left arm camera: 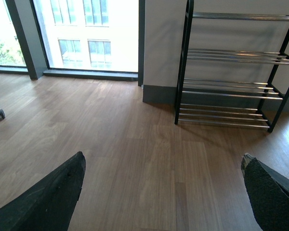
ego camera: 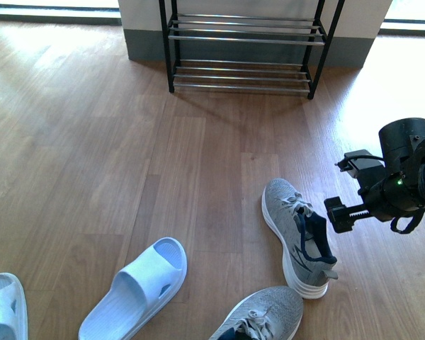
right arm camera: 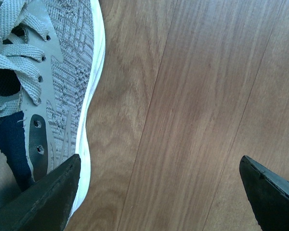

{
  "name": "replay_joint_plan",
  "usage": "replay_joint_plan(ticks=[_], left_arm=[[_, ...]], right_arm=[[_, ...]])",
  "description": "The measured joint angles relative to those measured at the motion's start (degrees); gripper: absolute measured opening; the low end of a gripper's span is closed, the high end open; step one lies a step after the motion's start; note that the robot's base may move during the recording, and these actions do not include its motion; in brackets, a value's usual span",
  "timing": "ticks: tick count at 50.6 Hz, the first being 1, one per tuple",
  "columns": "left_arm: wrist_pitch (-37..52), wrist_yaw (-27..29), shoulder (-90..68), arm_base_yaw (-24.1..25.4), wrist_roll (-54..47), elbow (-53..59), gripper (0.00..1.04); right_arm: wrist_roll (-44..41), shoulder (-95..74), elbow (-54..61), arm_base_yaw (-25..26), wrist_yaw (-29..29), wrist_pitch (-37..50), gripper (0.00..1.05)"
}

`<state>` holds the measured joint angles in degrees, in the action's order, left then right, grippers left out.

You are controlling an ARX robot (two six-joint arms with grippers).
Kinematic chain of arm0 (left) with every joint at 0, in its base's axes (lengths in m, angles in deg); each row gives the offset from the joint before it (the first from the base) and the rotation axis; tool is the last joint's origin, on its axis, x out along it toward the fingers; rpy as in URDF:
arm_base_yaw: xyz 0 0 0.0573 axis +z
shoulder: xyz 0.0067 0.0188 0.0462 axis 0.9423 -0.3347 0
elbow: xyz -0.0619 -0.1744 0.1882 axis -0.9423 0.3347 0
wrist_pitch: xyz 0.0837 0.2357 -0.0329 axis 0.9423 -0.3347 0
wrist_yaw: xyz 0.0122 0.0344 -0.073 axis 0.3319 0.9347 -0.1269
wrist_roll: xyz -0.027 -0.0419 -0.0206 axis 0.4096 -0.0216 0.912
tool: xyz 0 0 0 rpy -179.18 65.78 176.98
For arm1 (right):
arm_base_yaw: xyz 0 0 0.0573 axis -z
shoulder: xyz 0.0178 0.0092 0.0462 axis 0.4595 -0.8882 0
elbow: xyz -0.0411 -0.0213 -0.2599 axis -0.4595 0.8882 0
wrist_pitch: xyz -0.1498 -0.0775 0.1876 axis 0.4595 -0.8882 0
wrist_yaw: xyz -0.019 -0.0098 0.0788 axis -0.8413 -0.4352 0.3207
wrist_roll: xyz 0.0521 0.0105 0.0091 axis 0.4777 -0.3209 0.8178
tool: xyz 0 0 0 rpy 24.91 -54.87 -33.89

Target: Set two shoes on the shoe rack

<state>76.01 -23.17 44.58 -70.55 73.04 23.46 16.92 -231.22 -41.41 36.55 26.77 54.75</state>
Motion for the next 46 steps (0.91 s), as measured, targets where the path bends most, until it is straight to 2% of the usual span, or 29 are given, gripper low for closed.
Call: replay_joint_plan(ticks=[11, 26, 46], left_arm=[[0.0, 0.0, 0.0, 0.0, 0.0, 0.0, 0.95], [0.0, 0.0, 0.0, 0.0, 0.0, 0.0, 0.95], [0.0, 0.0, 0.0, 0.0, 0.0, 0.0, 0.95]], right_arm=[[2.1, 1.7, 0.1, 0.2, 0.6, -2.5, 0.95], [6.2, 4.7, 0.6, 0.0, 4.5, -4.6, 0.95], [7.6, 4.5, 1.6, -1.0, 4.6, -4.4, 0.96]])
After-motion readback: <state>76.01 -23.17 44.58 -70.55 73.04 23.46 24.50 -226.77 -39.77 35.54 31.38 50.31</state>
